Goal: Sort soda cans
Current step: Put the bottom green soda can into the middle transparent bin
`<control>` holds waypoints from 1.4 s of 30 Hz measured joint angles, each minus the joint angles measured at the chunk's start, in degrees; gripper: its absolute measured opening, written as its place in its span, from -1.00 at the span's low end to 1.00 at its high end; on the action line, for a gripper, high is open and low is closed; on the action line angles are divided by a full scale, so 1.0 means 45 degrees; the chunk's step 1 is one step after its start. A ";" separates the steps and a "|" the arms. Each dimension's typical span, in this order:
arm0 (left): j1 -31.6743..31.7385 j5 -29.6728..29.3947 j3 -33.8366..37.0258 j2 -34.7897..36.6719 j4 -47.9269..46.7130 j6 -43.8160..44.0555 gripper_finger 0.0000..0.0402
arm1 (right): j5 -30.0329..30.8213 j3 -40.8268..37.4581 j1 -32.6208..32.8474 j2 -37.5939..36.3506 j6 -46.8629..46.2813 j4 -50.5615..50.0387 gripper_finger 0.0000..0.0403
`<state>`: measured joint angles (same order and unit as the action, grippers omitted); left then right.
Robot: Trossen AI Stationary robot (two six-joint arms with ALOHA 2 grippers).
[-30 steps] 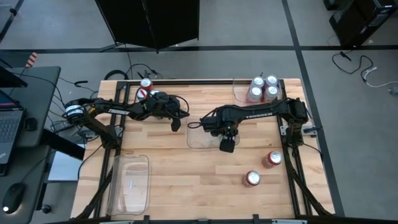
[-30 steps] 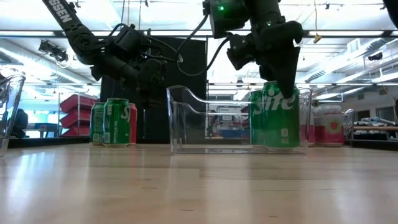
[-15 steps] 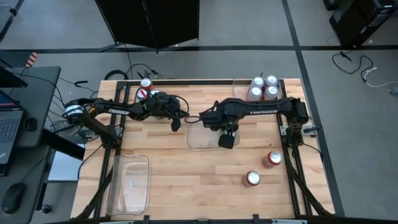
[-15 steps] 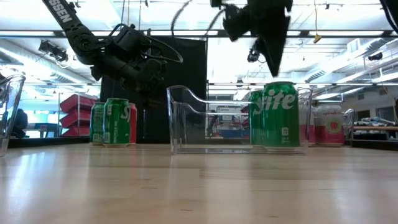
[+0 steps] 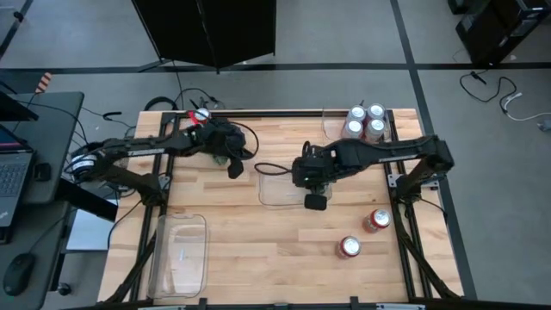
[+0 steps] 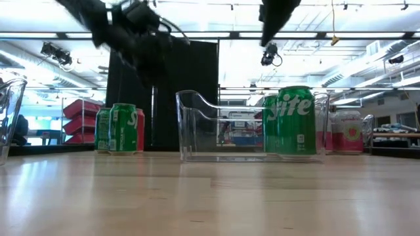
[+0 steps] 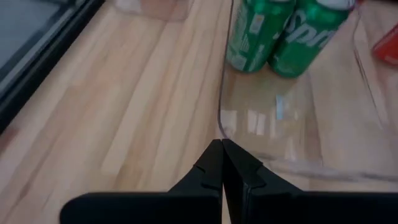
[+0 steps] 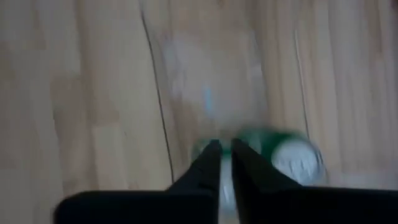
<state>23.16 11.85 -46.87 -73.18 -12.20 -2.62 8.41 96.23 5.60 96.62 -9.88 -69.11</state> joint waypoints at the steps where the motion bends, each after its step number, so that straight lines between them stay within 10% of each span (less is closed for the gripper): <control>1: -0.0075 -0.0337 -0.0419 0.0207 -0.0959 -0.0009 -0.98 | 0.0067 -0.0458 0.0006 -0.0273 0.0169 0.0850 -0.94; 11: -0.0826 -0.3203 -0.5163 0.0493 -0.9893 0.2265 -0.98 | 0.0359 -0.5401 0.0011 -0.3043 0.1452 0.8356 -0.99; 19: -0.0826 -0.3327 -0.5942 0.0446 -1.3871 0.3847 -0.85 | 0.0351 -0.6895 0.0065 -0.3999 0.1445 0.9683 -1.00; 42: 0.0634 -0.3675 -0.5942 -0.1648 -1.4084 0.3381 0.78 | -0.0224 -0.7011 0.0143 -0.4008 0.1667 1.0193 -1.00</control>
<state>26.01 -4.69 -73.60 -80.59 -75.58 12.59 7.40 64.69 6.24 78.59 -2.38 -23.24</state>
